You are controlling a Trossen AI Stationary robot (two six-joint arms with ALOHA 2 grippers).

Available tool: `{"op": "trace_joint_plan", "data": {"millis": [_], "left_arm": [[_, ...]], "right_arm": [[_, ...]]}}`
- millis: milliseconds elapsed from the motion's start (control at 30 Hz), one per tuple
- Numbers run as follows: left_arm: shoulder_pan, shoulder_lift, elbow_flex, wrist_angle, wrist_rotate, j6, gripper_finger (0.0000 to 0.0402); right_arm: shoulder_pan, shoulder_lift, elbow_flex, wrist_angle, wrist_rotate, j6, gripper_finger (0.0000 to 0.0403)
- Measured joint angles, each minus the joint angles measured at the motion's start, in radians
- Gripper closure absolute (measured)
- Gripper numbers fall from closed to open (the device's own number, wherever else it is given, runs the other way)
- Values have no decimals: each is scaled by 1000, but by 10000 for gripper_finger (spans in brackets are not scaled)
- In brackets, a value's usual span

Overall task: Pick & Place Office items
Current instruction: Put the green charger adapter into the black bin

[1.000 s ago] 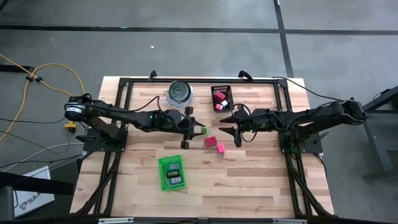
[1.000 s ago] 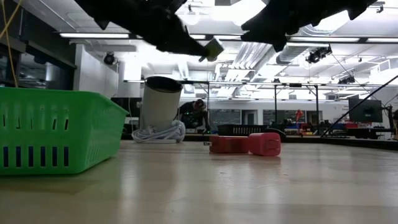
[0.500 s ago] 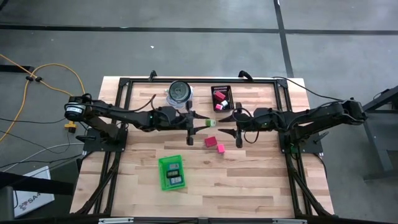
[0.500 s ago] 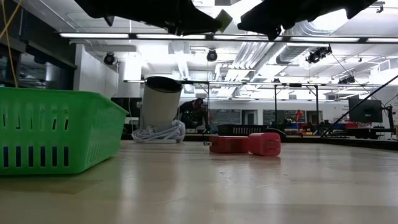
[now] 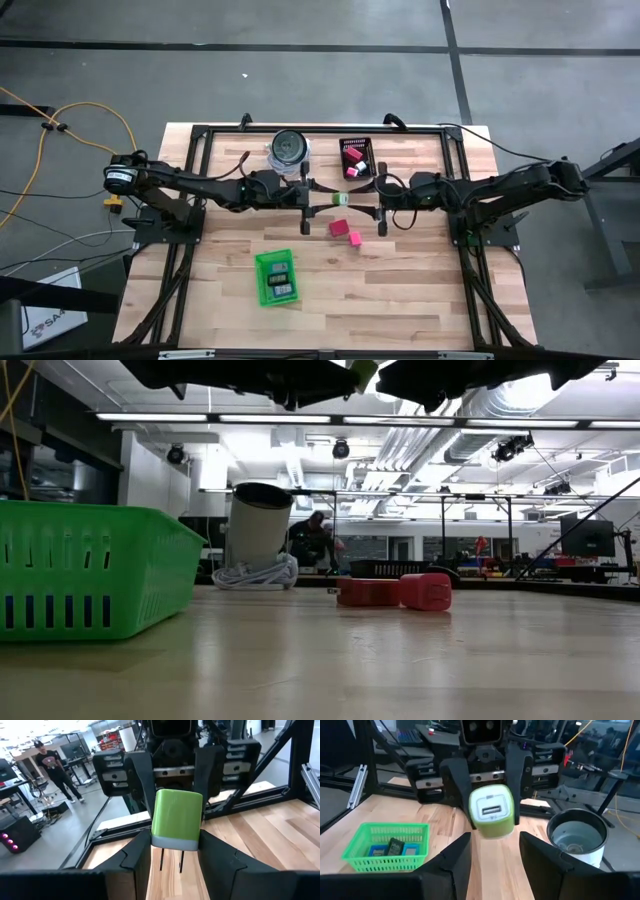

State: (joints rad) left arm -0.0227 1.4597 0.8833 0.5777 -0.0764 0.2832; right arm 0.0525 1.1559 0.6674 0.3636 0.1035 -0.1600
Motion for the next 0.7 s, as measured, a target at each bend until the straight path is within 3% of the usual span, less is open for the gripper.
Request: {"op": "trace_joint_plan", "data": {"millis": [467, 700], "left_arm": [[0, 0, 0, -1, 0, 0, 270], [0, 0, 0, -1, 0, 1, 270]], "right_arm": [[0, 71, 0, 87, 32, -47, 191], [0, 71, 0, 122, 32, -67, 187]]}}
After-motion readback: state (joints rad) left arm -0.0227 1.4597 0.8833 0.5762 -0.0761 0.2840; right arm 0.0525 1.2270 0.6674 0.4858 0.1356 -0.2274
